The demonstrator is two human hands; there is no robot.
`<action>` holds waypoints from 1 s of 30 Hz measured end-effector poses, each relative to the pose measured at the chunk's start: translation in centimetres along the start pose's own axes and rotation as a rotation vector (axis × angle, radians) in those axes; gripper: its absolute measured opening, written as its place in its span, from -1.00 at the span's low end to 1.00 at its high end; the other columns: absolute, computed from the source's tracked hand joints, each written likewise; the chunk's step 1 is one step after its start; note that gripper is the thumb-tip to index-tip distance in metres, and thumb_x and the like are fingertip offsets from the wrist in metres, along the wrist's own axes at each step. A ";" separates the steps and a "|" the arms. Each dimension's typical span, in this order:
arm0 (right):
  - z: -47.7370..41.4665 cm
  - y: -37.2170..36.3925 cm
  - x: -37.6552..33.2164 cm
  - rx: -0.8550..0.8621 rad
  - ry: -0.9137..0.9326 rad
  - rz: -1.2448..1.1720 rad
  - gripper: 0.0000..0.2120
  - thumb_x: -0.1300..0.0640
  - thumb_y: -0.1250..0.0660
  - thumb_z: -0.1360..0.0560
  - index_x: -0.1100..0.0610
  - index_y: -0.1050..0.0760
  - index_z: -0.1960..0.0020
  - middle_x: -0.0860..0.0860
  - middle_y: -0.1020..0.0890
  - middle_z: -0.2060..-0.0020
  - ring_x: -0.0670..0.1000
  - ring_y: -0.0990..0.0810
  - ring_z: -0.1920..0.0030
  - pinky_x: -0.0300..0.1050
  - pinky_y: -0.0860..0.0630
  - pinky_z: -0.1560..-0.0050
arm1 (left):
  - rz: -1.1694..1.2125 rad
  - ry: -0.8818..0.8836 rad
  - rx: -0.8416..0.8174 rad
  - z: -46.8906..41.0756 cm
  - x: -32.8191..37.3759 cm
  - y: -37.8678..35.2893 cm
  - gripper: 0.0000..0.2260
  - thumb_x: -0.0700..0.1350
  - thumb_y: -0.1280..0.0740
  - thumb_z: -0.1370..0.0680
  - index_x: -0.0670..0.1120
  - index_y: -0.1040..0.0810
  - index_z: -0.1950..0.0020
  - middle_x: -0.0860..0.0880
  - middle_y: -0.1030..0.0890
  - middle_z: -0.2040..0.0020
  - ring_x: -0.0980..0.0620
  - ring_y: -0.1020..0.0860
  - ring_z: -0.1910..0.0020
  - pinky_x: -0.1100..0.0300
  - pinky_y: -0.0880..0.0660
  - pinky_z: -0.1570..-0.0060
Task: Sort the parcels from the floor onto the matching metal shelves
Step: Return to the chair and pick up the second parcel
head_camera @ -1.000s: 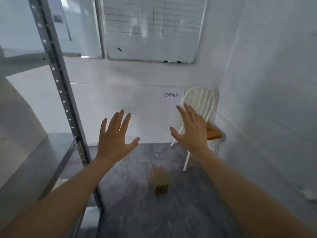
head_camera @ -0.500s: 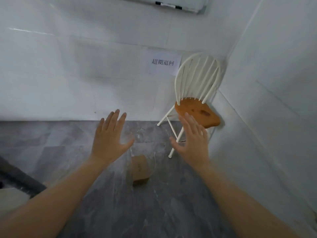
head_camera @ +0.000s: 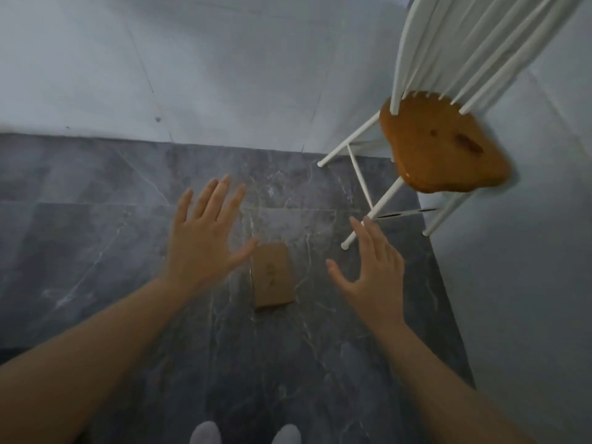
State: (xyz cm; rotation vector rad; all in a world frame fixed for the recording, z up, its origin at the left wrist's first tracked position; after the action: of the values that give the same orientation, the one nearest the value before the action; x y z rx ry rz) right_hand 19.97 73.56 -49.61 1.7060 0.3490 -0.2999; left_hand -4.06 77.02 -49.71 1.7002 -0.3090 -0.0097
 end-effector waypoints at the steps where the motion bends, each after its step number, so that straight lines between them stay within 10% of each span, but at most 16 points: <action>1: 0.0 -2.5 1.0 -0.023 -0.004 0.007 -0.32 -0.22 -0.19 -0.41 0.04 -0.25 -0.46 0.10 -0.35 -0.45 0.10 -0.29 -0.46 0.23 -0.28 -0.37 | -0.003 -0.006 -0.027 -0.2 -0.6 -2.5 -0.32 0.27 -0.09 -0.44 -0.11 -0.29 -0.43 -0.20 -0.35 -0.43 -0.17 -0.32 -0.41 -0.15 -0.11 -0.38; 9: 2.2 -23.7 9.9 -0.237 -0.049 -0.001 -0.32 -0.23 -0.11 -0.44 0.02 -0.19 -0.49 0.06 -0.27 -0.49 0.06 -0.22 -0.49 0.11 -0.15 -0.41 | 0.084 0.059 -0.241 1.5 -2.6 -23.9 -0.25 0.34 0.00 -0.41 -0.05 -0.17 -0.49 -0.12 -0.25 -0.49 -0.10 -0.21 -0.47 -0.08 -0.09 -0.41; 14: 3.0 -35.5 14.5 -0.345 -0.111 -0.065 -0.40 -0.08 -0.19 -0.54 -0.04 -0.07 -0.52 0.00 -0.19 -0.53 0.01 -0.13 -0.52 0.03 -0.06 -0.42 | 0.553 0.347 -0.475 4.3 -2.4 -38.0 -0.28 0.29 -0.17 -0.47 -0.05 -0.09 -0.51 -0.07 -0.23 -0.50 -0.06 -0.23 -0.44 0.01 -0.19 -0.37; 20: -0.4 -47.1 18.9 -0.498 -0.342 -0.575 -0.14 -0.04 -0.38 -0.46 -0.01 0.11 -0.54 0.03 -0.22 -0.49 0.03 -0.27 -0.46 0.01 -0.31 -0.38 | 1.032 0.843 -0.310 3.1 -4.3 -51.0 0.13 0.45 -0.39 -0.07 -0.10 -0.14 -0.48 -0.11 -0.33 -0.44 -0.11 -0.34 -0.39 -0.09 -0.34 -0.33; 25: -0.7 -50.6 20.3 -0.446 -0.447 -0.743 -0.34 -0.05 -0.45 -0.38 0.07 -0.30 -0.40 -0.04 -0.56 -0.13 -0.09 -0.57 -0.01 -0.31 -0.51 0.09 | 1.222 0.904 -0.160 3.1 -4.2 -55.7 -0.26 0.18 -0.52 -0.18 -0.06 -0.43 -0.29 -0.02 -0.61 -0.15 0.01 -0.58 -0.08 0.00 -0.51 -0.16; 30: -0.5 -50.5 20.2 -0.399 -0.439 -0.822 -0.45 -0.01 -0.47 -0.38 0.06 -0.41 -0.31 -0.11 -0.58 0.02 -0.20 -0.57 0.08 -0.41 -0.54 0.18 | 1.451 0.948 -0.133 3.3 -4.1 -56.2 -0.26 0.04 -0.52 -0.30 0.01 -0.29 -0.42 -0.04 -0.57 -0.20 -0.04 -0.59 -0.08 -0.05 -0.53 -0.12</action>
State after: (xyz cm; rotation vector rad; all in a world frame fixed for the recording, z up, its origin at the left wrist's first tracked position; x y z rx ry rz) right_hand 18.56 82.77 -103.21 0.9963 0.7160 -1.1057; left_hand 2.55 81.39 -105.59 0.8631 -0.7042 1.7121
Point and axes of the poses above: each hand's wrist, its own z-axis away from the middle knuckle, its own y-axis out of the back of the hand, x = y × z, the point moved 4 cm from there along -z, towards the middle knuckle
